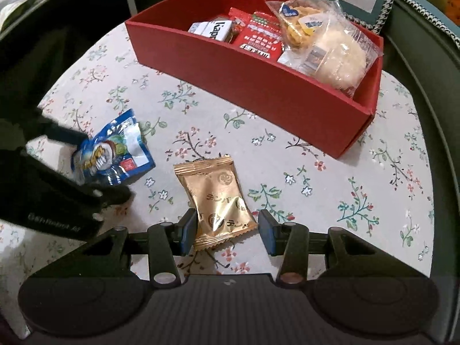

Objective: Organize snacks
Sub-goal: 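Grasp the blue coconut packet with the left tool while the right tool grasps the gold foil packet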

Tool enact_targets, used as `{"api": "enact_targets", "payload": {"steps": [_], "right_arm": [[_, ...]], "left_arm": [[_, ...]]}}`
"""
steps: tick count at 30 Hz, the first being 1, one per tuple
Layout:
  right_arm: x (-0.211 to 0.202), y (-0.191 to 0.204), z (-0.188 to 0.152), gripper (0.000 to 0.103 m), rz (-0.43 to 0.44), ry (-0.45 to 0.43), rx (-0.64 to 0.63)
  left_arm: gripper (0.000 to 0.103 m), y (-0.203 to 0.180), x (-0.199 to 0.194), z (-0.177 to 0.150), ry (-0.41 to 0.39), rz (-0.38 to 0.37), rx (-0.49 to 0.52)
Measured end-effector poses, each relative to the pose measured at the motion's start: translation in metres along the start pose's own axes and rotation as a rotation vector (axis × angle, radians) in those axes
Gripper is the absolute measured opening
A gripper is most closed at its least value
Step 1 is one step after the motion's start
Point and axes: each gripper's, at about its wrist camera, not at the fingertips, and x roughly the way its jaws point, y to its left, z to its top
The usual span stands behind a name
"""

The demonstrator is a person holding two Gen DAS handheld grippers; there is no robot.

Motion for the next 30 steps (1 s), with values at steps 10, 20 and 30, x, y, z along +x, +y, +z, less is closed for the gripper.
{"api": "enact_targets", "payload": {"steps": [10,20,30], "right_arm": [[-0.017,0.006,-0.006,0.054,-0.005,-0.038,0.006],[-0.037,0.011,-0.009,0.054,-0.013,-0.088,0.031],[-0.045,0.016,0.006,0.054,0.001,-0.132,0.033]], "left_arm": [[0.079,-0.019,-0.011,-0.021,-0.022,-0.022,-0.037],[0.079,-0.009,-0.033,-0.017,-0.094,-0.076,-0.131],[0.078,0.006,-0.060,-0.001,-0.198,-0.049,-0.242]]}}
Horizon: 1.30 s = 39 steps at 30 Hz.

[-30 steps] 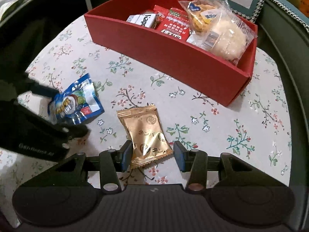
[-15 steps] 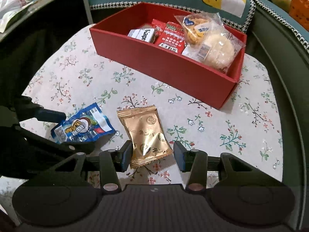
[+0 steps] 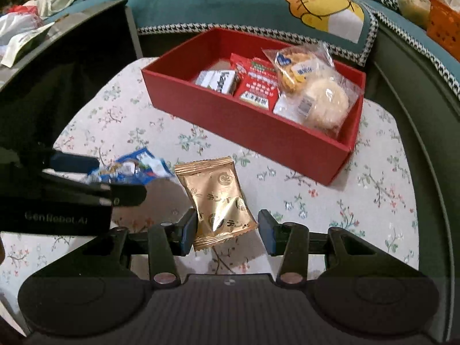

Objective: Organize snacks
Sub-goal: 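Grasp the blue coconut packet with the left tool while the right tool grasps the gold foil packet, then lift both packets and carry them over the red box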

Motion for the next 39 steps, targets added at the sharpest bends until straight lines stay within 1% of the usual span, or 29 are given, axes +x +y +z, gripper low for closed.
{"api": "enact_targets", "payload": {"steps": [3,9,12,14,21,27,31,35,39], "right_arm": [[-0.002,0.000,0.005,0.054,0.026,-0.007,-0.003],[-0.010,0.007,0.017,0.054,0.067,-0.049,-0.021],[-0.015,0.006,0.019,0.054,0.075,-0.065,-0.023],[-0.017,0.001,0.020,0.054,0.074,-0.072,-0.009],[-0.024,-0.015,0.024,0.054,0.048,-0.097,0.033],[-0.020,-0.026,0.034,0.054,0.029,-0.115,0.062],[-0.017,-0.033,0.039,0.054,0.001,-0.125,0.073],[-0.012,-0.041,0.043,0.054,-0.032,-0.131,0.090],[-0.008,-0.048,0.046,0.054,-0.058,-0.133,0.104]], "left_arm": [[0.078,0.003,-0.004,0.006,0.010,-0.010,-0.029],[0.078,-0.008,-0.020,0.022,-0.017,0.062,-0.004],[0.078,-0.015,-0.024,0.026,-0.027,0.075,0.006],[0.078,-0.018,-0.025,0.029,-0.036,0.067,0.002],[0.078,-0.028,-0.021,0.039,-0.064,0.013,-0.010],[0.078,-0.025,-0.011,0.050,-0.089,-0.025,-0.040],[0.078,-0.026,-0.002,0.056,-0.114,-0.006,-0.032],[0.078,-0.023,0.008,0.062,-0.123,-0.021,-0.056],[0.078,-0.024,0.015,0.066,-0.130,-0.002,-0.047]]}}
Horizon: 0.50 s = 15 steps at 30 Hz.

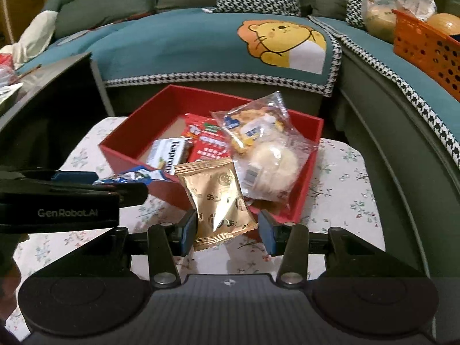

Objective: Organize snacks
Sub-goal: 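Lift both packets and carry them over the red box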

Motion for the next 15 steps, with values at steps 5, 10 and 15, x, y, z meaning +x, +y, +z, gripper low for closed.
{"api": "enact_targets", "payload": {"steps": [5,10,15], "right_arm": [[0.002,-0.008,0.006,0.054,-0.019,-0.022,0.026],[0.010,-0.012,0.015,0.054,-0.035,-0.034,0.029],[0.021,-0.016,0.026,0.054,-0.042,-0.039,0.032]], "left_arm": [[0.078,-0.007,0.009,0.004,-0.006,0.014,0.033],[0.078,-0.014,0.017,0.012,-0.027,0.042,0.066],[0.078,-0.014,0.030,0.024,-0.036,0.046,0.056]]}}
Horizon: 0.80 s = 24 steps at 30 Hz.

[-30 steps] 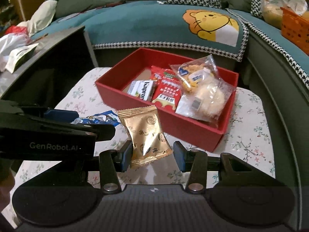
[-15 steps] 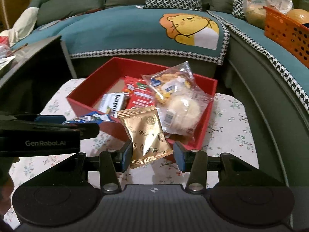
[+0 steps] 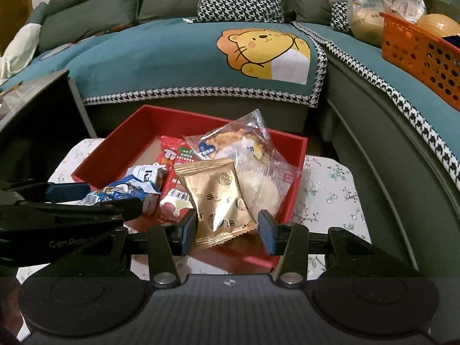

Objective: Organize snacks
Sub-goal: 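Lift both packets and carry them over the red box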

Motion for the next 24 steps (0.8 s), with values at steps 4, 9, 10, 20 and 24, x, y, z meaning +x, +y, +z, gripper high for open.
{"api": "enact_targets", "payload": {"steps": [4,9,10,20,24], "right_arm": [[0.008,-0.001,0.007,0.054,-0.010,-0.006,0.000],[0.019,-0.005,0.013,0.054,-0.018,-0.012,0.004],[0.022,-0.007,0.014,0.054,-0.018,-0.012,0.007],[0.051,-0.011,0.023,0.054,-0.002,-0.033,0.034],[0.059,-0.010,0.022,0.054,-0.012,-0.044,0.024]], "left_arm": [[0.078,-0.001,0.010,0.007,-0.008,0.010,0.004],[0.078,-0.003,0.023,0.015,-0.010,0.017,0.007],[0.078,-0.004,0.026,0.016,-0.010,0.019,0.007],[0.078,0.005,0.056,0.028,-0.010,0.045,-0.010],[0.078,0.007,0.066,0.030,-0.004,0.049,-0.009]]}}
